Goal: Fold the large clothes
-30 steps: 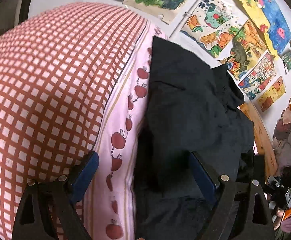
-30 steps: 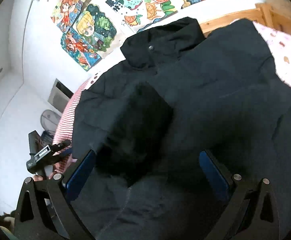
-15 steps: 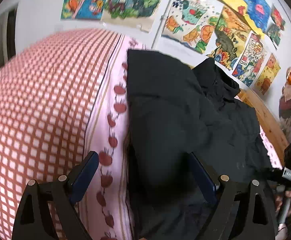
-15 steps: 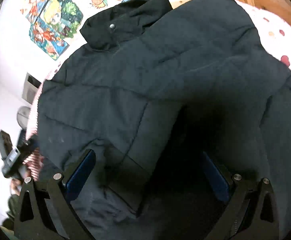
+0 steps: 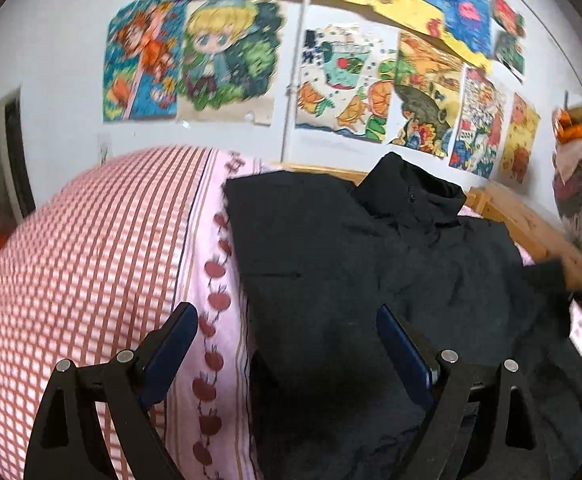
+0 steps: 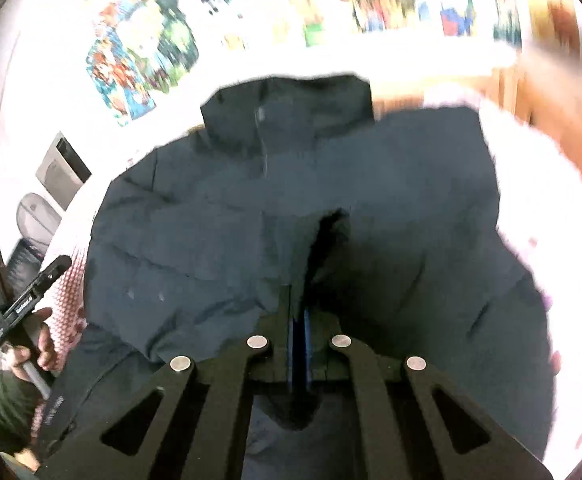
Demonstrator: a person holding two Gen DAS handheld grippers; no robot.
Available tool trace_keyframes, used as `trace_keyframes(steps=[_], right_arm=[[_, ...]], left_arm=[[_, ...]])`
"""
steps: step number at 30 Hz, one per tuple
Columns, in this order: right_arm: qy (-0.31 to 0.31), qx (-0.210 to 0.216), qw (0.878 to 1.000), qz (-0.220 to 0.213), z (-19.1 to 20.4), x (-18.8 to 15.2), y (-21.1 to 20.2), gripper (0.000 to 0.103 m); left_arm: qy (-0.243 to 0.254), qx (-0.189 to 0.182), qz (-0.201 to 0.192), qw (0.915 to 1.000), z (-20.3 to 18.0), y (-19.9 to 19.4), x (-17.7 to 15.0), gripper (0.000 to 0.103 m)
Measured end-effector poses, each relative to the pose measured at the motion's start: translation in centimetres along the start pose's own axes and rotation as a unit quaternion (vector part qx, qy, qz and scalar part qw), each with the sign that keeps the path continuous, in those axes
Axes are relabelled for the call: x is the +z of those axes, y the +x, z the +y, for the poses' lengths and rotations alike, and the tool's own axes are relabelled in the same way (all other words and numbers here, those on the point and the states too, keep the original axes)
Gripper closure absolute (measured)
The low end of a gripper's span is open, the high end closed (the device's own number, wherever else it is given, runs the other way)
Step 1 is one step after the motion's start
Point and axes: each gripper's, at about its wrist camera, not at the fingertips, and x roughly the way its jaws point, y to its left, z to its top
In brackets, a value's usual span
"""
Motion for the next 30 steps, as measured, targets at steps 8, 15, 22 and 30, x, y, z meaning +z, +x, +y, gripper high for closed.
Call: trace_keyframes(steps=[8, 15, 22, 30], right_arm=[[-0.021, -0.100, 0.994, -0.042, -4.1, 3.4, 0.9, 0.099], [-0.011, -0.140, 0.990, -0.005, -7.0, 2.5, 7.0, 0.099], [-0.023, -0.157, 0.987, 0.014, -7.1, 1.5, 9.0, 0.086], [0.001, -0.138, 0.990, 0.005, -7.6, 1.6, 7.8, 0.070]], left_arm=[[0.075, 0.042, 0.050, 0.9951, -4.2, 4.3, 0.8, 0.012], [0.109, 0.082, 0.120, 0.9833, -5.8, 9.4, -0.3, 0.010], [0.142, 0.106, 0.151, 0.9725, -7.3, 11.7, -2.0, 0.010], [0.102, 0.088, 0.138, 0.9812, -6.1, 10.2, -2.0, 0.010]])
